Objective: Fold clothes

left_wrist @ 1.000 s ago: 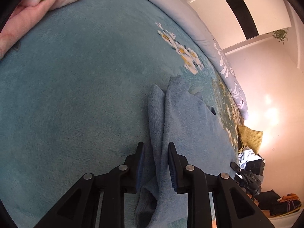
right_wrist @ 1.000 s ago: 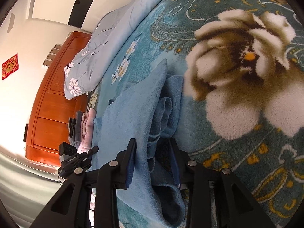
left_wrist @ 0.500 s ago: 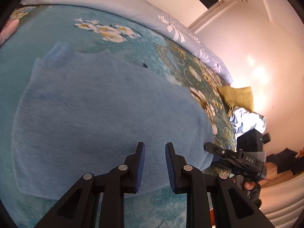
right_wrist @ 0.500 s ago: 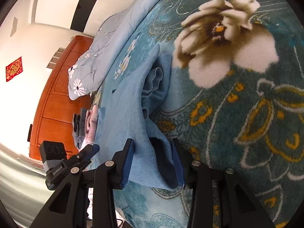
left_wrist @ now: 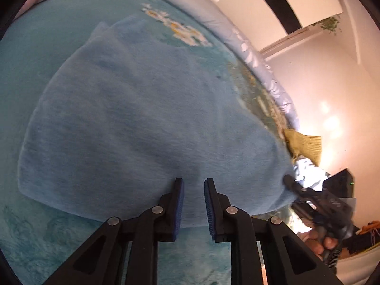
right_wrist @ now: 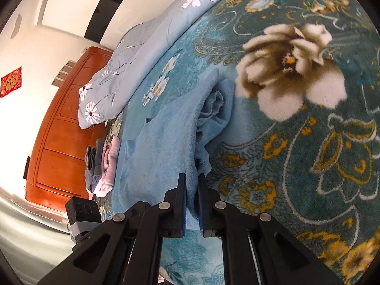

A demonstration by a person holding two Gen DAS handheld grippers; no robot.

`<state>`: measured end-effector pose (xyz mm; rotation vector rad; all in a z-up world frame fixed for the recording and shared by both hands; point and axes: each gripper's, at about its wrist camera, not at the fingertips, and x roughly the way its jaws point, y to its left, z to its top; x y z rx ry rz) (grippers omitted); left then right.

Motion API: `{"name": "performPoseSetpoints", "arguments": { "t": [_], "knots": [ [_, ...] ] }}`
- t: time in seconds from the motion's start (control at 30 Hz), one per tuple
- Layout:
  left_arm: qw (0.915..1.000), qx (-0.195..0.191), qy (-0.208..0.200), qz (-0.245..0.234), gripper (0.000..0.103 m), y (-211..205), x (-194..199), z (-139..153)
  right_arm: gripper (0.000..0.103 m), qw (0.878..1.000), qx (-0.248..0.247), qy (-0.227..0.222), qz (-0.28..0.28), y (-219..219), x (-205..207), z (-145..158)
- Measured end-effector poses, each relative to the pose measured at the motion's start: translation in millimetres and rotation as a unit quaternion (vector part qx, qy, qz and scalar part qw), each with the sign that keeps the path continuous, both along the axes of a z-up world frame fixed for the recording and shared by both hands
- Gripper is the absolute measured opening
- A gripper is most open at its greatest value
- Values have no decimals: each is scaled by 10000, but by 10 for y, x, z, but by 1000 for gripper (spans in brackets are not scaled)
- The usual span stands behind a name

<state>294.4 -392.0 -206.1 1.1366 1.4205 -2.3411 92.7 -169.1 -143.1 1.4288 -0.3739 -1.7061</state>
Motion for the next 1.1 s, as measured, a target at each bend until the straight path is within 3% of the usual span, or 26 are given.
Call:
{"name": "performPoseSetpoints", "arguments": {
  "t": [0.07,0.17,0.23,0.33,0.43,0.53,0.63,0.77,0.87,1.1],
  "knots": [
    [9997,201,101,6,20,-32,6,-44,8,9996,181,223,79,-147,68,160],
    [9999,31,-37,-118,20,7,-31,25,8,9972,452,558,197,-367,169,399],
    [9998,168,65,-114,20,4,50,48,8,9946,632,780,275,-514,237,559],
    [9986,391,316,170,20,-126,379,71,8,9862,811,1286,657,-824,446,793],
    [9962,413,476,601,20,-356,819,111,8,9688,1126,1864,1184,-1230,779,919],
    [9916,321,563,1122,22,-583,1250,172,8,9504,1455,2243,1587,-1635,1096,868],
    [9866,342,630,1463,26,-736,1598,199,8,9348,1866,2389,1849,-2004,1352,618],
    [9840,384,643,1615,28,-779,1903,202,8,9205,2369,2289,2102,-2328,1601,194],
    [9837,338,594,1664,30,-739,2063,224,8,9113,2599,2427,2074,-2380,1743,61],
    [9855,53,429,1642,32,-596,2332,347,8,9142,2204,2473,2334,-2319,2000,171]
  ]
}}
